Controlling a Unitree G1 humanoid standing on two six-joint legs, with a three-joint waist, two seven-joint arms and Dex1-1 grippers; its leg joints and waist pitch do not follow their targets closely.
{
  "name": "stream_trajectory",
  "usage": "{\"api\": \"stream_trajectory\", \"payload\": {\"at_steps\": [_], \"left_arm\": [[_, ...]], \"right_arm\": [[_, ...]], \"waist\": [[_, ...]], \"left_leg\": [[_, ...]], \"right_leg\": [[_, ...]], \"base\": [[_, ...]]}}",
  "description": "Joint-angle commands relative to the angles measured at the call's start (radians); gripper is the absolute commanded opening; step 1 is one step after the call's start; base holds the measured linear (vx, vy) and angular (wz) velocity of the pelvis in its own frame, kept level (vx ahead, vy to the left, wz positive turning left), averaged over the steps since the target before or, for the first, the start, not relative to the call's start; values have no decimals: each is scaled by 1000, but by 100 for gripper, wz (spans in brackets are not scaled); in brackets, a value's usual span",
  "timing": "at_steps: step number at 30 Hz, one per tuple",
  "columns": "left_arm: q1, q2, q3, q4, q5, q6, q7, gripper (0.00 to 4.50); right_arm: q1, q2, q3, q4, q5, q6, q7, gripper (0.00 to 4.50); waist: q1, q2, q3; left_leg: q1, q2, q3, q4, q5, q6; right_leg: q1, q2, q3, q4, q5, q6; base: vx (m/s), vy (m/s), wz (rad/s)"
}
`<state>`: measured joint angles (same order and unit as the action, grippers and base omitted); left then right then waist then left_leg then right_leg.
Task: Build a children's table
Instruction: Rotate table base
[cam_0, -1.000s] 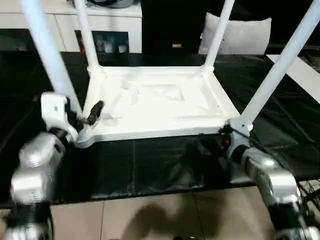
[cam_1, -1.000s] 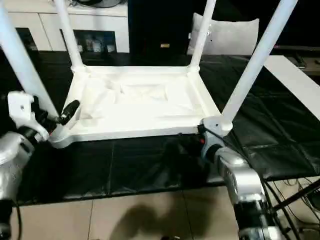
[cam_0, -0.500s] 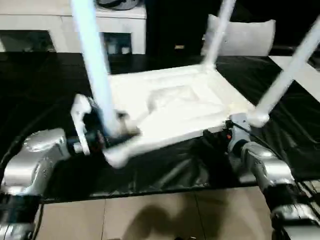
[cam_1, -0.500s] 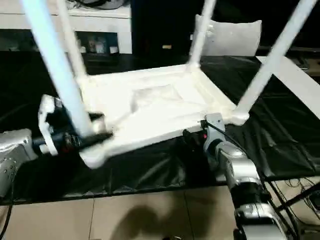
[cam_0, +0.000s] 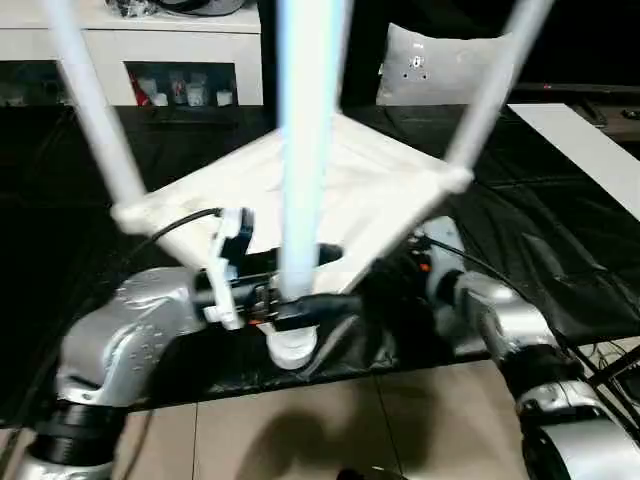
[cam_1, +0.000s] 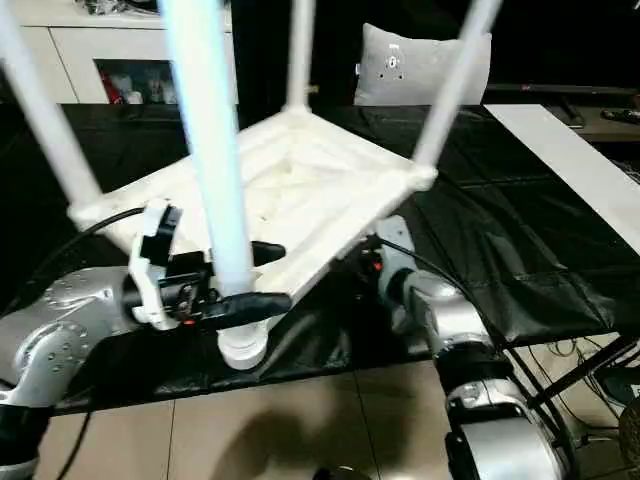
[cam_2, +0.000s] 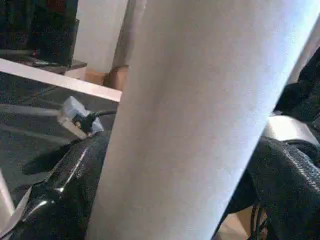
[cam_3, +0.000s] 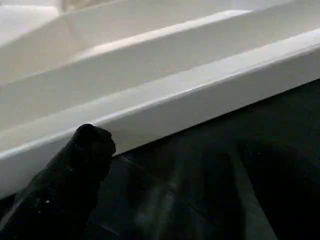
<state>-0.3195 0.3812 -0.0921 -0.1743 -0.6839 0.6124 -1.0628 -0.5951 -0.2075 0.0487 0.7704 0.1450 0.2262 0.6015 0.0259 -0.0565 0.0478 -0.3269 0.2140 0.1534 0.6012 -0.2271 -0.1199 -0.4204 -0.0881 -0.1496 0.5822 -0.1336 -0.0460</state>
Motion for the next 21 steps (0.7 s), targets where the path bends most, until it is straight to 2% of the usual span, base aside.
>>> {"api": "stream_trajectory", "payload": {"at_steps": [1,4,8,11,21], "left_arm": [[-19,-32,-52,-37,-33,11,0,446],[-27,-55,-64,-27,-35,9,-5,446],[-44,-81,-88,-9,-39,32,-14,446],[-62,-109,-100,10,-29,32,-17,446],[-146,-245,-117,135,66,-73,81,446]], "right_arm": [[-32,25,29,-6,-4,-27,42,450],[-27,35,42,-9,-7,-29,54,450],[-18,55,53,-12,-11,-47,70,450],[-17,69,56,-11,-18,-56,81,450],[-14,101,67,-5,-35,-57,76,450]], "waist": [[6,3,-63],[9,6,-64],[10,2,-64],[9,4,-62],[9,-1,-66]], "left_leg": [[-23,14,11,-69,-103,45],[-22,16,12,-69,-94,43],[-24,15,12,-69,-92,41],[-23,14,12,-69,-96,43],[-25,13,12,-66,-89,50]], "right_leg": [[72,-54,62,-62,-395,-99],[73,-55,63,-60,-370,-112],[76,-56,64,-58,-369,-112],[74,-55,64,-62,-380,-108],[77,-56,62,-66,-385,-92]], "base": [[0,0,0],[0,0,0],[0,0,0],[0,0,0],[0,0,0]]}}
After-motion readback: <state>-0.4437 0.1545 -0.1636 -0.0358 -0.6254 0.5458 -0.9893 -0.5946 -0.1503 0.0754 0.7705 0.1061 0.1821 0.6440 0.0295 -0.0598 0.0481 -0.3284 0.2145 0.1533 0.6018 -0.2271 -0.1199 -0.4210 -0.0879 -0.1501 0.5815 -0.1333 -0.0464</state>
